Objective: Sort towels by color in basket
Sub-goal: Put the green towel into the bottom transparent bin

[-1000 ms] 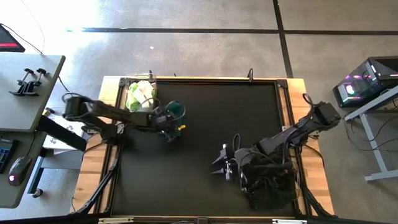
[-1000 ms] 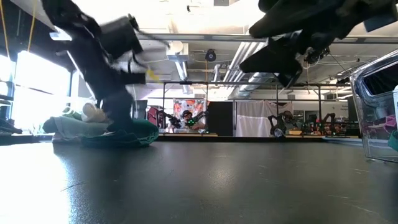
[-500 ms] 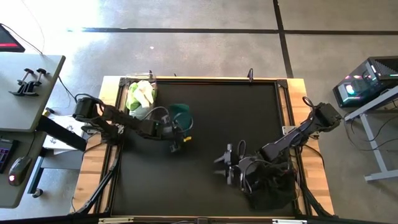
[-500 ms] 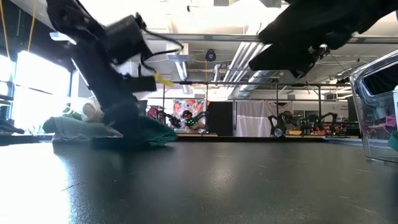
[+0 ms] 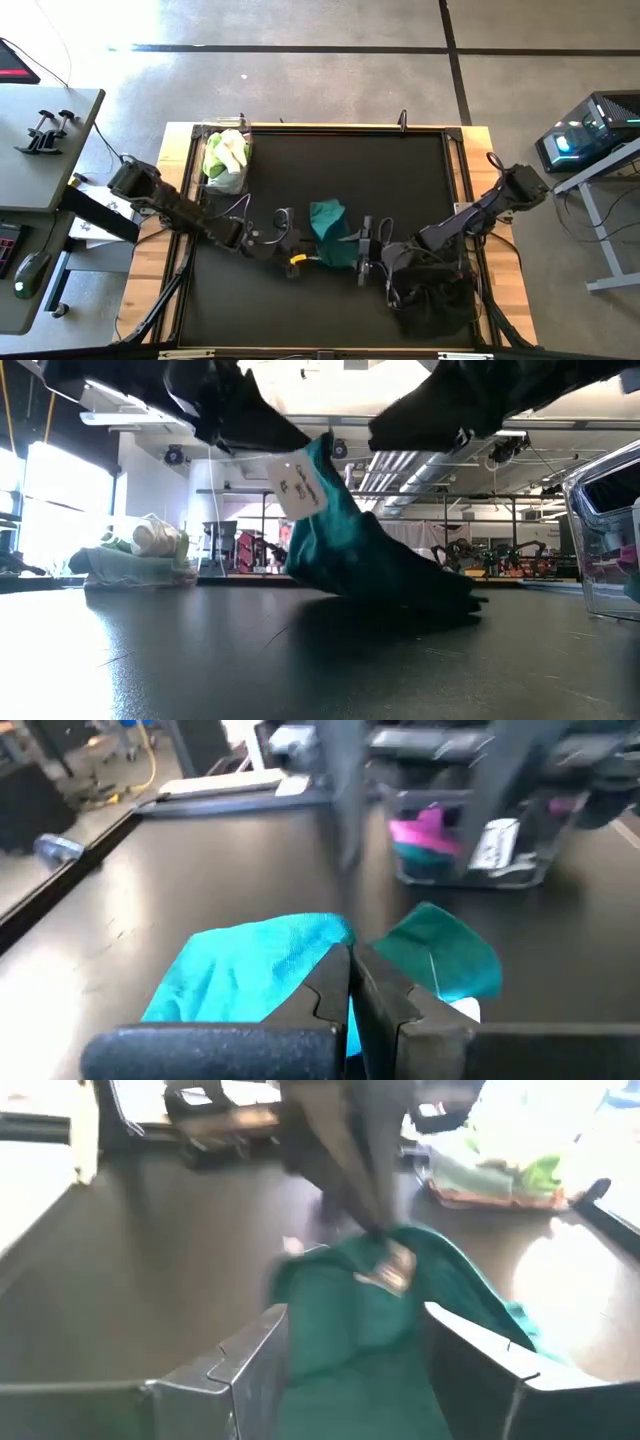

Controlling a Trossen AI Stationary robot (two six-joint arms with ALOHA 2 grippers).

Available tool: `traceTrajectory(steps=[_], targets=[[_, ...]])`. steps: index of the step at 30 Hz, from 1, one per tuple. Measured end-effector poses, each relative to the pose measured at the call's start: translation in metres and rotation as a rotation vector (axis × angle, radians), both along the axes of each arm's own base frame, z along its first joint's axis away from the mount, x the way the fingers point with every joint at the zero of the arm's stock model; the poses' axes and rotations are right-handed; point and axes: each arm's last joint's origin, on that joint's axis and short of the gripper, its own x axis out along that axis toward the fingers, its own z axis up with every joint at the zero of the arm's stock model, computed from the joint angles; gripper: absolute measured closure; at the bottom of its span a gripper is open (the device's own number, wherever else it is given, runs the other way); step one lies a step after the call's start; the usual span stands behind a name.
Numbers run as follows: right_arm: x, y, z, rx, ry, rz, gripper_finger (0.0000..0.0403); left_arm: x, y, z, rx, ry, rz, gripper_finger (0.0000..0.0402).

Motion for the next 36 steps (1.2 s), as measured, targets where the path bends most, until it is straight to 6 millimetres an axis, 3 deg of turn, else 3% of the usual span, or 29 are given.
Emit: traceTrajectory(steps=[9, 15, 21, 25, 29, 33, 36], targets=[[0.018, -0.031, -0.023, 0.024, 0.11, 0.008, 0.0148, 0.0, -0.002, 0.0, 0.015, 0.001, -0.003, 0.0401], [0.027, -0.038, -0.057, 0.073, 0.229, 0.08, 0.013, 0.001, 0.002, -0.001, 0.013, 0.001, 0.013, 0.0401], [0.032, -0.044, -0.09, 0.009, 0.327, 0.115, 0.0137, 0.003, 0.01, -0.002, 0.008, 0.013, 0.054, 0.0401], [0.038, -0.059, -0.106, 0.078, 0.354, 0.081, 0.0177, 0.004, 0.015, -0.002, -0.005, 0.008, 0.078, 0.0401], [0.04, -0.069, -0.115, 0.088, 0.382, 0.059, 0.0259, 0.004, 0.016, 0.0, 0.115, 0.027, 0.061, 0.0384], [0.04, -0.069, -0.114, 0.095, 0.382, 0.064, 0.0364, -0.003, 0.014, 0.013, 0.19, -0.005, 0.124, 0.0343], [0.036, -0.062, -0.108, 0.083, 0.38, 0.087, 0.0388, -0.011, 0.011, 0.025, 0.236, -0.023, 0.176, 0.0314]])
